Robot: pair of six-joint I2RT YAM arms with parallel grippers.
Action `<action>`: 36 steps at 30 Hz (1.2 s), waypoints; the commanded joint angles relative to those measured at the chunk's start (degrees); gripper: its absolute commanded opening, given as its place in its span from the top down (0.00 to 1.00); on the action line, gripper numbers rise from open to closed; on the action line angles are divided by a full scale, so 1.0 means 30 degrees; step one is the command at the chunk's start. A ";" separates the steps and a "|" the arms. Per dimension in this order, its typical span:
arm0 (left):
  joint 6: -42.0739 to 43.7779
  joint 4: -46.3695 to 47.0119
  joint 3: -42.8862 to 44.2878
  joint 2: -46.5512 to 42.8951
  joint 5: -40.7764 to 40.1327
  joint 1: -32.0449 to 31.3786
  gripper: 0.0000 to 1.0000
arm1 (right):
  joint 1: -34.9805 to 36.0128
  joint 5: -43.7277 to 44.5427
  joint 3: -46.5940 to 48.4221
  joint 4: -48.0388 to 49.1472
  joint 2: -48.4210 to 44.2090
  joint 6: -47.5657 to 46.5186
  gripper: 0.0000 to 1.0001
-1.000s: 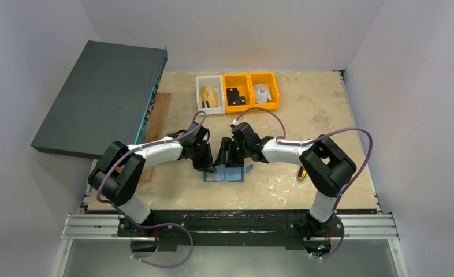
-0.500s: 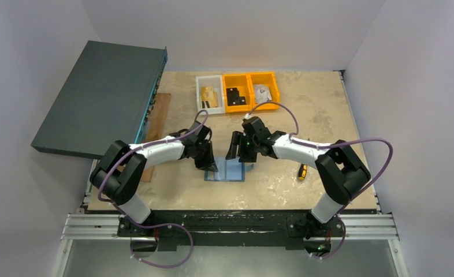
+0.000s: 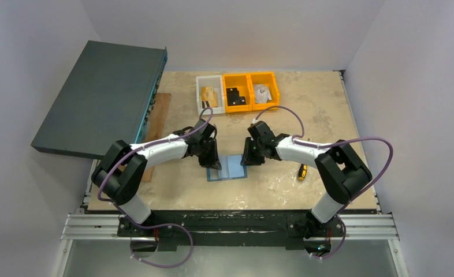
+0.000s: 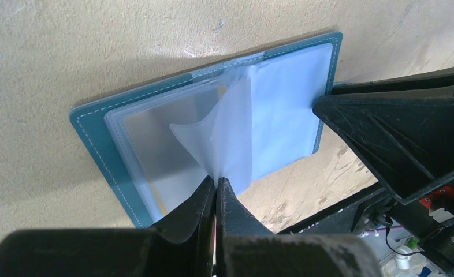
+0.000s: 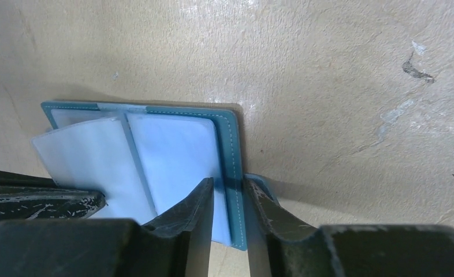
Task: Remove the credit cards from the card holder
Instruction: Remove the credit card from the card holder.
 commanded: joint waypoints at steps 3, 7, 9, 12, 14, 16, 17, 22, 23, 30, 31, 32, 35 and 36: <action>-0.0030 0.0220 0.1121 0.0168 0.0100 -0.0230 1.00 | 0.0012 -0.0031 -0.0199 0.0969 0.0576 -0.0425 0.78; 0.0033 0.0589 0.1837 0.0710 0.0597 -0.0463 1.00 | -0.0006 -0.0481 -0.0387 0.1277 0.0697 -0.0377 0.79; -0.0009 0.0968 0.2060 0.1038 0.0841 -0.0648 1.00 | -0.0007 -0.0778 -0.0391 0.1393 0.0781 -0.0375 0.79; -0.0249 0.1702 0.2176 0.1546 0.1150 -0.0905 0.96 | -0.0010 -0.1138 -0.0422 0.1494 0.0872 -0.0397 0.79; -0.0366 0.2159 0.2163 0.1705 0.1347 -0.1001 0.92 | 0.0000 -0.1316 -0.0421 0.1509 0.0942 -0.0433 0.79; -0.0361 0.2532 0.2148 0.1716 0.1457 -0.0996 0.84 | 0.0016 -0.1399 -0.0443 0.1567 0.0966 -0.0434 0.79; -0.0302 0.2655 0.2181 0.1744 0.1539 -0.0986 0.80 | 0.0018 -0.1404 -0.0423 0.1533 0.0972 -0.0459 0.79; -0.0161 0.3055 0.2269 0.2048 0.2083 -0.1027 0.64 | 0.0015 -0.1429 -0.0362 0.1510 0.0987 -0.0522 0.80; -0.0164 0.3182 0.2218 0.2024 0.2181 -0.1012 0.62 | -0.0001 -0.1433 -0.0336 0.1489 0.0953 -0.0507 0.80; -0.0035 0.3111 0.2236 0.1511 0.2180 -0.1010 0.53 | 0.0006 -0.1216 -0.0127 0.1013 0.0241 -0.0469 0.80; -0.0016 0.3038 0.2236 0.1411 0.2145 -0.1013 0.53 | 0.0002 -0.1073 -0.0040 0.0833 0.0109 -0.0486 0.80; 0.0008 0.2949 0.2236 0.1202 0.2082 -0.1006 0.52 | -0.0017 -0.0953 0.0063 0.0694 -0.0032 -0.0514 0.80; 0.0211 0.2301 0.2387 0.0770 0.1531 -0.0990 0.51 | -0.0011 -0.0577 0.0399 0.0221 -0.0524 -0.0522 0.79; 0.0311 0.1890 0.2471 0.0634 0.1284 -0.0963 0.51 | -0.0013 -0.0459 0.0495 0.0064 -0.0716 -0.0522 0.78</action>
